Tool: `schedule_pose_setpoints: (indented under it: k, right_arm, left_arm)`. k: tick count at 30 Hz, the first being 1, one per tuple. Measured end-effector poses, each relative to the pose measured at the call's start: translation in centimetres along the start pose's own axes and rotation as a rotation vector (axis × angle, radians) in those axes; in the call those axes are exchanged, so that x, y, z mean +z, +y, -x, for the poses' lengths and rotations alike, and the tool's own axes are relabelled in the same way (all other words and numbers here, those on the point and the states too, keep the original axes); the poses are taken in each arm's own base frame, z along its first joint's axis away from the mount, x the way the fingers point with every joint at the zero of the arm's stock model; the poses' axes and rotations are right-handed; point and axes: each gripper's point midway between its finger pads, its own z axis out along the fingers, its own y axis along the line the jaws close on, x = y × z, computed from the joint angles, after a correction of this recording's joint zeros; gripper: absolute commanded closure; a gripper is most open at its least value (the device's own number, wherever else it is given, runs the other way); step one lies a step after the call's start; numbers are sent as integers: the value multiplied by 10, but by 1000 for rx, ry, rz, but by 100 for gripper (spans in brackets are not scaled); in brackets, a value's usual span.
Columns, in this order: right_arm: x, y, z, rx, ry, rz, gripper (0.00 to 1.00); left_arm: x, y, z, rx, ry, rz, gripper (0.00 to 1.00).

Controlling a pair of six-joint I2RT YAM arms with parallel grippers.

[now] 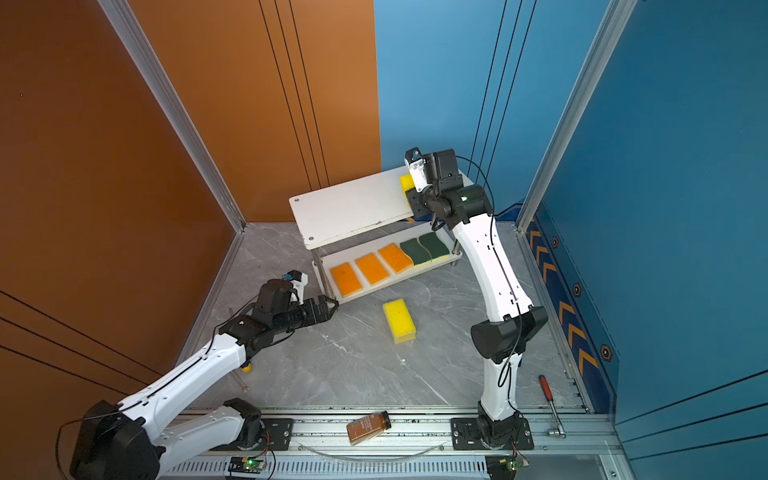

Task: Arrange cleaning sponges on a shelf
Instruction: Place the cleaning sponge at the shelf.

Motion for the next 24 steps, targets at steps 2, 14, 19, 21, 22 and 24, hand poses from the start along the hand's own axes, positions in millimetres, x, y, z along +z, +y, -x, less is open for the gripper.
schedule_pose_setpoints:
  k: [2,14,19,21,22,24]
  right_arm:
    - [3,0,0,1,-2,-1,48]
    - [7,-1,0,5,0,-3,39]
    - [12,-1,-1,6,2,-6,35]
    - [13,-1,-1,6,1,-6,34]
    - [13,-1,-1,6,1,-6,33]
    - [13,-1,-1,5,1,-6,30]
  left_arm:
    - [0,0,0,0,0,0,2]
    - [1,1,0,-1,1,6,2]
    - [3,2,-1,-2,7,10,2]
    - [3,3,-1,-2,8,11,2]
    - [3,3,-2,-2,8,11,2]
    - [3,3,-2,-2,9,12,2]
